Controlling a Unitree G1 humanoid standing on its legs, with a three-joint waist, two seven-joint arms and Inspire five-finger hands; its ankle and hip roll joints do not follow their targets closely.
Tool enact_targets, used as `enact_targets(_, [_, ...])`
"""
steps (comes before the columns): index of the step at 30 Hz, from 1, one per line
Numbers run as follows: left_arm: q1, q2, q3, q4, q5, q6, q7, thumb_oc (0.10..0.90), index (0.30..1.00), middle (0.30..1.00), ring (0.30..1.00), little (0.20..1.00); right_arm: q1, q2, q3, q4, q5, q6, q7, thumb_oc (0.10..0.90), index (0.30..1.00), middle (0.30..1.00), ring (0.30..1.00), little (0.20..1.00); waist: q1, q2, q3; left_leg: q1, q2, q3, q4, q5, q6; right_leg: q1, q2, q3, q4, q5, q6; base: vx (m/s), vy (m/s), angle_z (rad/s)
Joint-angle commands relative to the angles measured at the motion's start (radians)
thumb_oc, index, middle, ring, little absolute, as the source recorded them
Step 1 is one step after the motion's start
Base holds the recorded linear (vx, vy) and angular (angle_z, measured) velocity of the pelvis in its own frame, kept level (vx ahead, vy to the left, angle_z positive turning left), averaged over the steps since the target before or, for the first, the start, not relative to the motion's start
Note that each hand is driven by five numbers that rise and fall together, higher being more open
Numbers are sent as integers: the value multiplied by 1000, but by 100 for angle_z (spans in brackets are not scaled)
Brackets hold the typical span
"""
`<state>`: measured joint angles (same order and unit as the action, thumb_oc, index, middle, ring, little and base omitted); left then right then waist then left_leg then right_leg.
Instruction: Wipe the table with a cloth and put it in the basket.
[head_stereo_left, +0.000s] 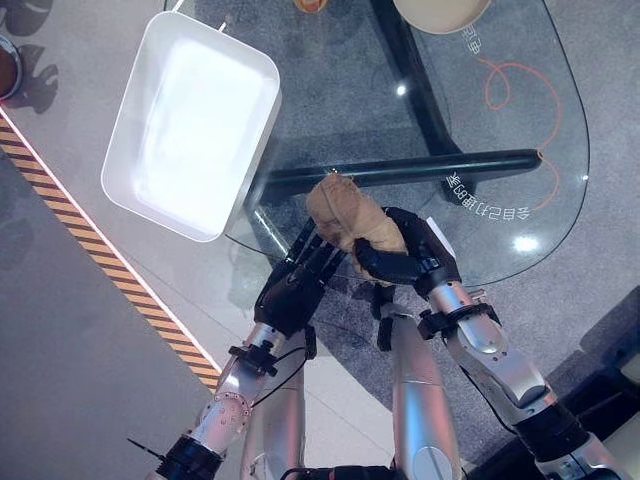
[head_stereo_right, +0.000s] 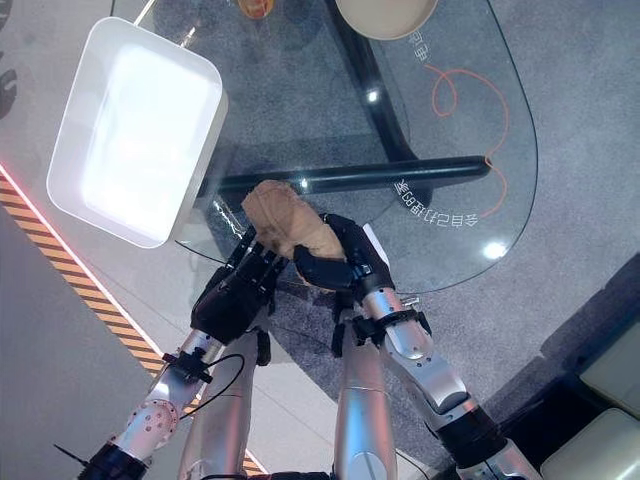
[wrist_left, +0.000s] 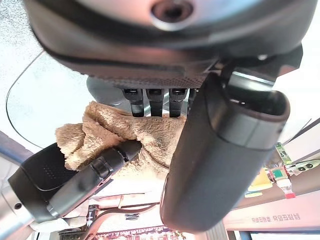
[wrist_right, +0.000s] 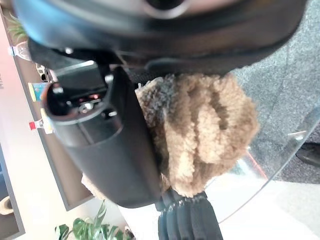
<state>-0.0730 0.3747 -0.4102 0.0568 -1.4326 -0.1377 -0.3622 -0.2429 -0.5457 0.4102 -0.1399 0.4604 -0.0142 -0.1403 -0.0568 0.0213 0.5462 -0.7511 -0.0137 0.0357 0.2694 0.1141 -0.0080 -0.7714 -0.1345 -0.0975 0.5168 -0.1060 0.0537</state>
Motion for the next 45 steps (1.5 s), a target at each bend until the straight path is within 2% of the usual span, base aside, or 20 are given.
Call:
enact_targets(1, [10,15,3,-173,26,-20,-84,800,900,900,900,900,-46,-13,48,-214,3,-89,131,100,300,300,300,200,14,-11,-26,15,-22,124,156,-191,37,12,85,-22,-144,116,-5,0,0,0])
enact_targets(6, [-43,15,-9,-158,19,-5,-50,800,900,900,900,900,-95,-8,111,-216,-18,-55,152,100,300,300,300,200,14,-13,-26,11,-26,121,161,-187,33,9,88,-17,-142,115,-5,0,0,0])
enact_targets(11, [-54,-5,0,-160,-28,2,-108,800,900,900,900,900,-122,-10,144,-189,-80,-21,91,100,300,300,300,200,15,-7,-26,7,-28,121,165,-187,29,7,89,-15,-144,110,-10,0,12,-1])
enact_targets(16, [-49,-6,-6,-162,-19,-3,-123,800,900,900,900,900,-118,-11,147,-177,-105,-37,71,100,300,300,300,200,14,-3,-26,2,-29,120,166,-186,27,5,90,-12,-145,109,-12,0,10,-1])
enact_targets(18, [-51,-11,-6,-164,-24,-7,-130,800,900,900,900,900,-123,-8,147,-180,-124,-25,68,100,300,300,300,200,13,-2,-26,2,-30,120,165,-185,27,3,92,-11,-144,108,-12,2,24,-3])
enact_targets(22, [-54,-25,-5,-192,-52,-29,-162,800,900,900,900,900,-129,-14,159,-191,-259,52,35,100,300,300,300,200,12,0,-26,-1,-30,121,164,-187,27,-2,92,-9,-140,104,-13,-1,15,-1])
enact_targets(26, [-51,-32,-5,-230,-101,-48,-212,800,900,900,900,900,-123,-26,169,-200,-311,77,46,100,300,300,300,200,12,2,-26,2,-32,123,155,-184,28,0,93,-10,-147,105,-14,0,0,0])
enact_targets(30, [-54,-48,-1,-255,-207,-101,-258,800,900,900,900,900,-128,-22,184,-206,-352,109,50,100,300,300,300,200,15,0,-26,2,-36,119,153,-183,28,1,93,-11,-149,106,-15,0,0,0])
enact_targets(34, [-65,-63,14,-282,-219,-144,-198,800,900,900,900,900,-140,-18,194,-205,-392,130,43,100,300,300,300,200,19,-3,-26,4,-40,111,150,-181,28,4,92,-13,-148,104,-15,0,0,0])
enact_targets(36, [-69,-70,27,-291,-199,-133,-163,800,900,900,900,900,-150,-18,189,-204,-419,139,45,100,300,300,300,200,23,-4,-26,5,-43,107,149,-180,28,6,92,-15,-149,103,-15,-36,-14,1])
enact_targets(37, [-87,-70,34,-292,-197,-132,-160,800,900,900,900,900,-168,-21,184,-205,-424,140,47,100,300,300,300,200,20,-7,-26,-26,-45,114,139,-145,33,-24,89,-17,-162,135,-21,-71,-21,2])
enact_targets(45, [-78,-83,63,-302,-245,-118,-160,800,900,900,900,900,-184,-32,183,-214,-478,155,102,100,300,300,300,200,26,-8,-26,-26,-49,109,136,-146,34,-24,89,-18,-162,134,-21,-10,-5,2])
